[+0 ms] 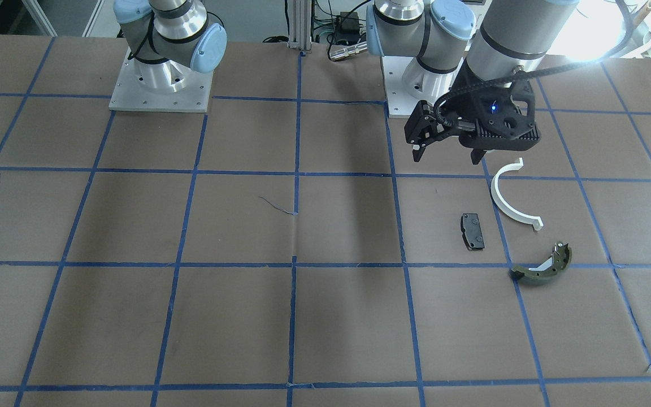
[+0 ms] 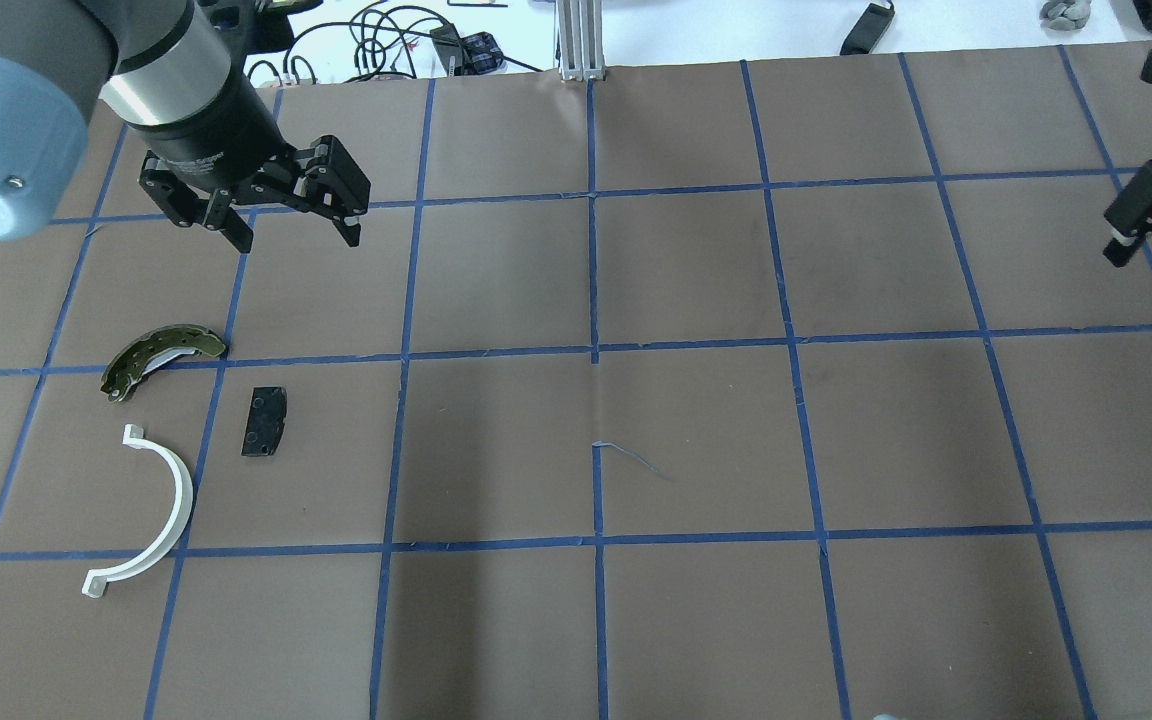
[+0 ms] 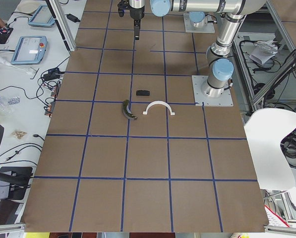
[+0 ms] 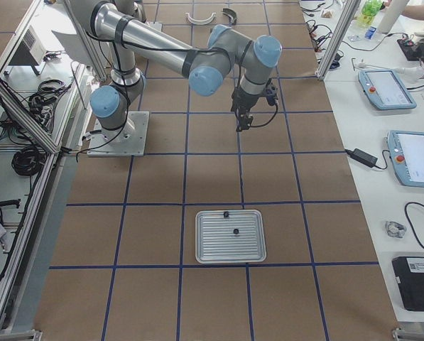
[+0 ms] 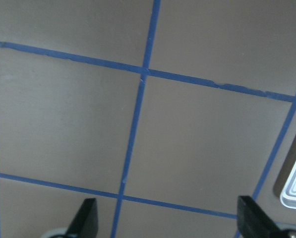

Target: Place bearing gear from tray to pile

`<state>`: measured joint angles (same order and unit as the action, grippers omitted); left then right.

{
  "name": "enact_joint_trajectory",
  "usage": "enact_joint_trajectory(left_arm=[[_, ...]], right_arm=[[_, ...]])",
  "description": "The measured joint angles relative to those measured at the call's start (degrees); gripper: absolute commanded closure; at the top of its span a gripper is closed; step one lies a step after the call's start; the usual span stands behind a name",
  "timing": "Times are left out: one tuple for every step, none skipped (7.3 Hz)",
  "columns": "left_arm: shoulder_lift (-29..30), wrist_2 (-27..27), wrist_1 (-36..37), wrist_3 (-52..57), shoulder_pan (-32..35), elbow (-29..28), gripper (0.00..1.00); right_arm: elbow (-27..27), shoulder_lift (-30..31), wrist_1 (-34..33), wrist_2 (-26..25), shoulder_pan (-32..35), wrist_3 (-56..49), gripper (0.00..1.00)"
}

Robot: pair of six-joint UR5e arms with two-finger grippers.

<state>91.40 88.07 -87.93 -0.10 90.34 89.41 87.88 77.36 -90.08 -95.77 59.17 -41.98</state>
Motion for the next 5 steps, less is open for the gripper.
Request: enact_joint_trajectory(left_arm=[[0.05, 0.0, -0.13, -0.09, 0.11, -0.5, 0.0], [-0.16, -0.02, -0.31, -0.16, 0.3, -0.86, 0.0], [-0.47, -0.02, -0.52, -0.21, 0.48, -1.24, 0.0], [-0.86, 0.06, -0.96, -0.22, 0.62, -1.67, 0.0], [-0.98, 0.09, -1.4, -0.21, 0.7, -1.88, 0.0]], right_arm=[[-0.36, -2.62, -2.39, -0.45, -4.53, -5.06, 0.0], [-1.41, -5.83, -4.85, 0.25, -8.29, -9.07, 0.0], [-2.73, -9.68, -8.66, 1.18, -10.59, -12.25, 0.0], [-4.02, -14.3, -14.42, 1.4, -12.3, -15.21, 0.0], [-5.34, -18.45, -19.14, 1.55, -14.35, -18.23, 0.0]])
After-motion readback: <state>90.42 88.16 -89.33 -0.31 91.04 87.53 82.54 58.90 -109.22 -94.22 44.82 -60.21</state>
